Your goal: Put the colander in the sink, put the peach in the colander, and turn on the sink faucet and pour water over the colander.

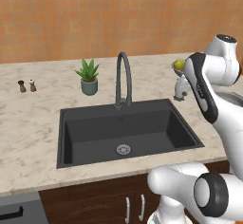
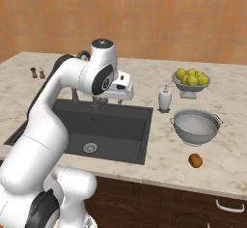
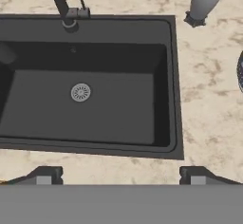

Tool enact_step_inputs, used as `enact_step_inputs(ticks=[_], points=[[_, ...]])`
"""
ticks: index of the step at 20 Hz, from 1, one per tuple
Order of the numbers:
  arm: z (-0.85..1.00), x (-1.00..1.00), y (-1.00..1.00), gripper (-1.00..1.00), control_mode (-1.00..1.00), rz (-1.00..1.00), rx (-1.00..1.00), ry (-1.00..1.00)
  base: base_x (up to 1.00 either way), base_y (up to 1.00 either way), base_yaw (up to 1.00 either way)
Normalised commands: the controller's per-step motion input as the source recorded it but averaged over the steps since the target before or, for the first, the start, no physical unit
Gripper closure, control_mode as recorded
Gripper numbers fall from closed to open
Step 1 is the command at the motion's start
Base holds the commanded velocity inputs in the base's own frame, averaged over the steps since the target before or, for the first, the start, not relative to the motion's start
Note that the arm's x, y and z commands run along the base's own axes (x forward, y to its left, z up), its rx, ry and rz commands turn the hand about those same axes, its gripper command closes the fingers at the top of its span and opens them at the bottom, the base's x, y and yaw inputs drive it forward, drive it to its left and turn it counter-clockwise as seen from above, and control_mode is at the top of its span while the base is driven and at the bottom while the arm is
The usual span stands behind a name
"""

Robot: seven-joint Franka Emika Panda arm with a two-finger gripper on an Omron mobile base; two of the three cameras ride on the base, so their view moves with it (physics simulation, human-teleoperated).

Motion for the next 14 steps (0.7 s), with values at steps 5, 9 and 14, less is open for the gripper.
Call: enact_step_inputs(ticks=[5,9,14], points=[[-0.34,-0.13,-1.00,-1.00,-1.00,0.03,-0.03,0.02,0.00,0.00,0.00],[-0.40,0.04,-0.95,-1.00,-1.00,0.00,-0.08,0.08,0.00,0.00,0.00],[-0.38,0.13,-0.89,-1.00,-1.00,0.00,-0.07,0.07,0.00,0.00,0.00]])
